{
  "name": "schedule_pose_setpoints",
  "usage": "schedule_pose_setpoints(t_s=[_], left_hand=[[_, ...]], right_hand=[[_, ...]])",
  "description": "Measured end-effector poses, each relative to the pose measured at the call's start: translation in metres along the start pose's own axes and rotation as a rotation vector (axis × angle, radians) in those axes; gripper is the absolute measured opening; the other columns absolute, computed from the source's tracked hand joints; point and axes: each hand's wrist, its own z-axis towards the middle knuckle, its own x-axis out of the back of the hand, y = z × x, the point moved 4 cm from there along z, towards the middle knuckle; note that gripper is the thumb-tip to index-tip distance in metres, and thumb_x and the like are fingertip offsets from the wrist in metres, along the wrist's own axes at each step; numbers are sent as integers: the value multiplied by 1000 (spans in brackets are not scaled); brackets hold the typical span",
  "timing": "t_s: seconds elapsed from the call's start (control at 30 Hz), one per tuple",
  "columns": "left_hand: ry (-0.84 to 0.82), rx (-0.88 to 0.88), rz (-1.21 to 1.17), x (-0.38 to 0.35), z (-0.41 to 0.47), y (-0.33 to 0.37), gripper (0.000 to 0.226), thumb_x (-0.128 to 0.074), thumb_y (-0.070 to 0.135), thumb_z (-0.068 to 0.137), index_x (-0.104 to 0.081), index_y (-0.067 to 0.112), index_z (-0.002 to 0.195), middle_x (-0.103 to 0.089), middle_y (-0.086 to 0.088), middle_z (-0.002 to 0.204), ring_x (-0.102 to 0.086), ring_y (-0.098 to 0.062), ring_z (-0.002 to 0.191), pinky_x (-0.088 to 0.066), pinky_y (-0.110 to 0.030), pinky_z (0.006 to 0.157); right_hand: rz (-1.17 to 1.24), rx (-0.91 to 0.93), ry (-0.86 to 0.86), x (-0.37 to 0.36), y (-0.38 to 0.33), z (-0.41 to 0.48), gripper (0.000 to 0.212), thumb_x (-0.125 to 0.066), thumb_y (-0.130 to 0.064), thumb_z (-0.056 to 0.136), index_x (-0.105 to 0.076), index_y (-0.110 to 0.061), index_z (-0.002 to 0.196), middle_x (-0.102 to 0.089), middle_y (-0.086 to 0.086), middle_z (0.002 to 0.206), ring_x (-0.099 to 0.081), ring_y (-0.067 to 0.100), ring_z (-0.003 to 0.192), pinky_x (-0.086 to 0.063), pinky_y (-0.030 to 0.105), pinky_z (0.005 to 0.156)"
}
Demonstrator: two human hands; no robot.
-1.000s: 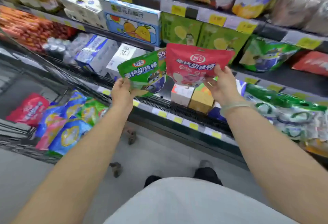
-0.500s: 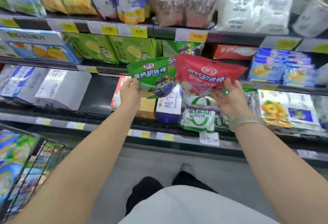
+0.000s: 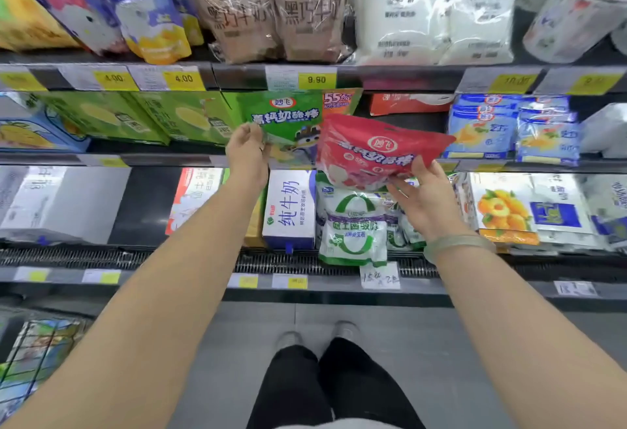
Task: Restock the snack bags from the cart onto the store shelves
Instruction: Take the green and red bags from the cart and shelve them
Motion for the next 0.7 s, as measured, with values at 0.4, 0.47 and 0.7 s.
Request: schedule_pose_setpoints(t_s=[0.4,0.47,0.7], left_hand=[[-60,28,126,11,33,-16,30,-44,-12,88,-53,-1,114,-54,-8,107,-55,-19,88,-50,-27,80],[9,15,256,21,26,-21,56,-48,-13,84,-40,10,135,-49,-11,127,-56,-28,107,-49,-37,93],[-194,-17,471,15,-7,-45,50,-69,-3,77,-46,15,117,-53,-6,118,-58,-24,103,-53,-36,84]], right_hand=[[16,-73,30,-54,15,34,12,-50,-22,96,-56,-20,86,-62,2,90,-59,28,97,-53,45,86],[32,-84,55,-61,13,34,13,-50,-21,96,-55,-18,84,-62,4,87,-59,29,100,-52,46,90],[12,-101,92,-74,16,30,13,-52,-20,96,-54,-19,83,-63,4,87,-59,30,101,-50,44,95]])
